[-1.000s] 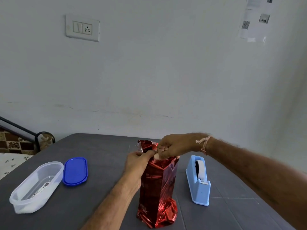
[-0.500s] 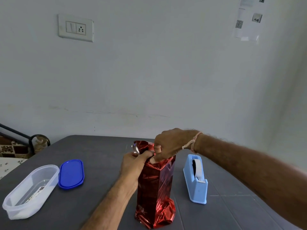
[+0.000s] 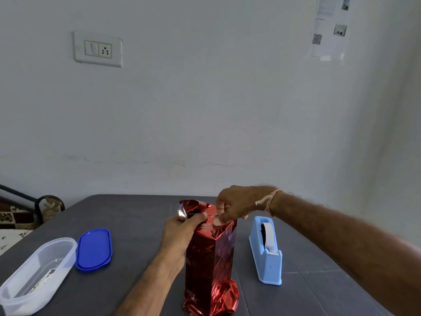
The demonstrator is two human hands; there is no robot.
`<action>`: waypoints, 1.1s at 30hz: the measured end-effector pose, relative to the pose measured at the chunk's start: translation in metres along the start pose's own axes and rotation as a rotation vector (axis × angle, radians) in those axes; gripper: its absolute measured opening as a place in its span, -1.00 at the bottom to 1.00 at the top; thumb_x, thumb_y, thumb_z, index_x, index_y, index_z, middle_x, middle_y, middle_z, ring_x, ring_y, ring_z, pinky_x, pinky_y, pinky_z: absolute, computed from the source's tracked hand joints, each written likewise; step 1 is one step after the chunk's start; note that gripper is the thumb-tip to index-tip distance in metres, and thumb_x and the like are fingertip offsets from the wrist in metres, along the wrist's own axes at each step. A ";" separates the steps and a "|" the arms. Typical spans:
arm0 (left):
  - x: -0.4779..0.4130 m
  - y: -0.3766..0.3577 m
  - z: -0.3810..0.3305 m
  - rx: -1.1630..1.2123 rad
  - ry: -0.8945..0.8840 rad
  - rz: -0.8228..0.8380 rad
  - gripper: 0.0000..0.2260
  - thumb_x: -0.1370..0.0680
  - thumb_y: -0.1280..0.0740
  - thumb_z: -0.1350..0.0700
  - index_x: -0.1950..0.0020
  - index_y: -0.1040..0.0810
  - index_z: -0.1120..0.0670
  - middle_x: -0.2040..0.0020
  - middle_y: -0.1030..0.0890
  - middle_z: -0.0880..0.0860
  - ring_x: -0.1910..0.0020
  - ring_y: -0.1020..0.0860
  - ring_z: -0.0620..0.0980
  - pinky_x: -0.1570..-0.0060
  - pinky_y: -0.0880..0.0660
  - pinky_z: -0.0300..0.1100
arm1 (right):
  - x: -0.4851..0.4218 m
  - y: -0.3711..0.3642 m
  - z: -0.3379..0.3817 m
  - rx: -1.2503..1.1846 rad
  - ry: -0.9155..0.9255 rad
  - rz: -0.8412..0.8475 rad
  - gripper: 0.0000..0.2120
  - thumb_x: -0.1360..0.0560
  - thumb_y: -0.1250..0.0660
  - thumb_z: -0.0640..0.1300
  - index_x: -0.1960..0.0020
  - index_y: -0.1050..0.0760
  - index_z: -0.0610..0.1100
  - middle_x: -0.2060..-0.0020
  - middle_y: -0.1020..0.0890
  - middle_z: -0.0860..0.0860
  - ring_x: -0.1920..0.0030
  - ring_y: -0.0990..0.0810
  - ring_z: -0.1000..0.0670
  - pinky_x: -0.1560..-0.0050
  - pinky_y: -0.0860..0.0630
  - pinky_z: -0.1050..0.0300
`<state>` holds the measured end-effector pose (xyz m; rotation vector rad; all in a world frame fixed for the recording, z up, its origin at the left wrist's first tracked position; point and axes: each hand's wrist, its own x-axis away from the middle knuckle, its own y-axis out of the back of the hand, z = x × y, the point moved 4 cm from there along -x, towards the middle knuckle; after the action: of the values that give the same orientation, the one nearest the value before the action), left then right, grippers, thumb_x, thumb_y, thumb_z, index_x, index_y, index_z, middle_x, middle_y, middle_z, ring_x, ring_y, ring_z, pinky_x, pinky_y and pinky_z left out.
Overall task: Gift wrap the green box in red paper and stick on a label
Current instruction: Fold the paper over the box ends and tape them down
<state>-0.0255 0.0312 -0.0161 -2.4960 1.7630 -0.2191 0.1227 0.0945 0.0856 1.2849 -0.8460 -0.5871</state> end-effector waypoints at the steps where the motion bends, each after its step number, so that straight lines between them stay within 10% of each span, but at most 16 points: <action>1: 0.001 0.001 0.000 0.001 -0.004 -0.006 -0.82 -0.44 -0.58 0.05 0.09 -0.72 0.13 0.21 -0.76 0.08 0.14 -0.73 0.09 0.20 -0.54 -0.15 | -0.001 0.000 -0.002 -0.024 0.008 -0.001 -0.65 -0.55 -0.42 0.17 -0.10 -0.59 -0.11 0.15 -0.61 0.07 0.23 -0.62 0.01 0.23 -0.56 0.17; 4: 0.003 0.001 -0.001 0.005 -0.010 -0.006 -0.82 -0.44 -0.57 0.05 0.10 -0.72 0.14 0.22 -0.75 0.09 0.16 -0.73 0.09 0.20 -0.53 -0.15 | 0.000 0.000 -0.005 -0.090 0.007 -0.020 -0.71 -0.60 -0.39 0.04 -0.17 -0.57 -0.16 0.01 -0.61 -0.04 0.27 -0.59 0.06 0.26 -0.53 0.24; 12: 0.009 0.000 -0.007 0.010 -0.024 -0.007 -0.83 -0.48 -0.54 0.05 0.15 -0.70 0.15 0.31 -0.72 0.05 0.23 -0.67 0.01 0.27 -0.46 -0.17 | -0.001 -0.014 0.003 0.001 -0.019 -0.154 -0.26 -0.34 -0.28 0.59 0.18 -0.53 -0.14 0.30 -0.62 -0.04 0.25 -0.61 -0.06 0.20 -0.48 0.08; 23: 0.013 0.001 -0.008 -0.005 -0.015 0.018 -0.86 -0.48 -0.55 0.09 0.11 -0.70 0.16 0.27 -0.74 0.08 0.44 -0.66 -0.13 0.47 -0.47 -0.32 | 0.013 -0.018 -0.009 -0.281 0.012 -0.102 -0.52 -0.37 -0.49 0.38 0.03 -0.52 0.01 0.17 -0.60 0.08 0.16 -0.59 0.04 0.11 -0.59 0.09; 28: 0.011 0.005 -0.013 -0.077 -0.036 0.045 -0.87 -0.50 -0.53 0.07 0.07 -0.71 0.13 0.25 -0.75 0.06 0.37 -0.70 -0.11 0.35 -0.50 -0.24 | 0.016 -0.025 -0.015 -0.349 0.002 -0.385 -0.57 -0.41 -0.49 0.32 -0.05 -0.53 0.04 0.20 -0.56 0.13 0.17 -0.54 0.11 0.14 -0.48 0.14; 33: 0.008 0.010 -0.022 -0.181 -0.038 0.140 -0.79 -0.46 -0.56 0.03 0.00 -0.71 0.11 0.20 -0.76 0.05 0.29 -0.72 -0.08 0.26 -0.53 -0.23 | 0.023 -0.050 -0.020 -0.521 -0.036 -0.555 -0.42 -0.37 -0.49 0.34 -0.26 -0.48 0.07 -0.19 -0.51 0.10 -0.18 -0.52 0.10 -0.17 -0.50 0.13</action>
<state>-0.0353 0.0205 0.0053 -2.4595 2.0145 -0.0024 0.1557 0.0779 0.0405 1.0158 -0.3124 -1.1876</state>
